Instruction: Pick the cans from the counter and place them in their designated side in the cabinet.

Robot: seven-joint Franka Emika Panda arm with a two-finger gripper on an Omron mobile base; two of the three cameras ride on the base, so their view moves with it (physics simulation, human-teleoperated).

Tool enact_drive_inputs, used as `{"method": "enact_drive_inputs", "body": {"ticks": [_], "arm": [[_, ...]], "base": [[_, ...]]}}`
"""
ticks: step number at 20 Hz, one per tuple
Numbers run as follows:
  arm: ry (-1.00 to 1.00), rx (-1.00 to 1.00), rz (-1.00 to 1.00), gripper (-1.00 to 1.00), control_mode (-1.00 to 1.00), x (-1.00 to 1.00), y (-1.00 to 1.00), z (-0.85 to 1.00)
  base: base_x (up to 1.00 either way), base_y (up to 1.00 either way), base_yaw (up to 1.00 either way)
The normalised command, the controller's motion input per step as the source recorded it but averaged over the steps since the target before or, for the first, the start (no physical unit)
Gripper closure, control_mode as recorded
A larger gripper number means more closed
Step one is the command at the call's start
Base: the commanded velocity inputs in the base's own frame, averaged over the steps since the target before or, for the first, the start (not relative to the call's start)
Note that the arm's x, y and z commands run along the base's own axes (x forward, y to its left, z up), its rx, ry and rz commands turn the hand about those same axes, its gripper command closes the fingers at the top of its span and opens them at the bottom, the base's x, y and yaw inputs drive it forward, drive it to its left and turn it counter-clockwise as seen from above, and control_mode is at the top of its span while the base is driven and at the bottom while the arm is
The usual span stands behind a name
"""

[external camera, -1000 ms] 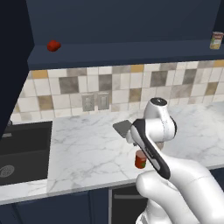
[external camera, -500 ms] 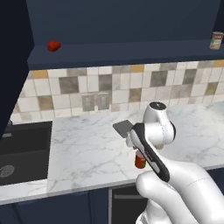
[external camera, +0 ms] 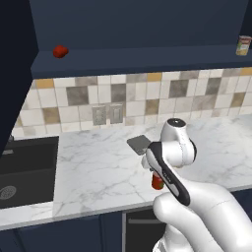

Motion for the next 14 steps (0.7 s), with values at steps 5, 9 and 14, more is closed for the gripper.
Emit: {"method": "enact_drive_inputs", "body": {"ticks": [5,9,14], "arm": [[0.02,0.0,0.0,-1.0,-1.0,0.0,0.0,-0.16],[0.02,0.0,0.0,-1.0,-1.0,0.0,0.0,-0.15],[0.03,0.0,0.0,-1.0,-1.0,0.01,0.0,-0.13]], "base": [[0.0,0.0,0.0],[0.0,0.0,0.0],[0.0,0.0,0.0]]}}
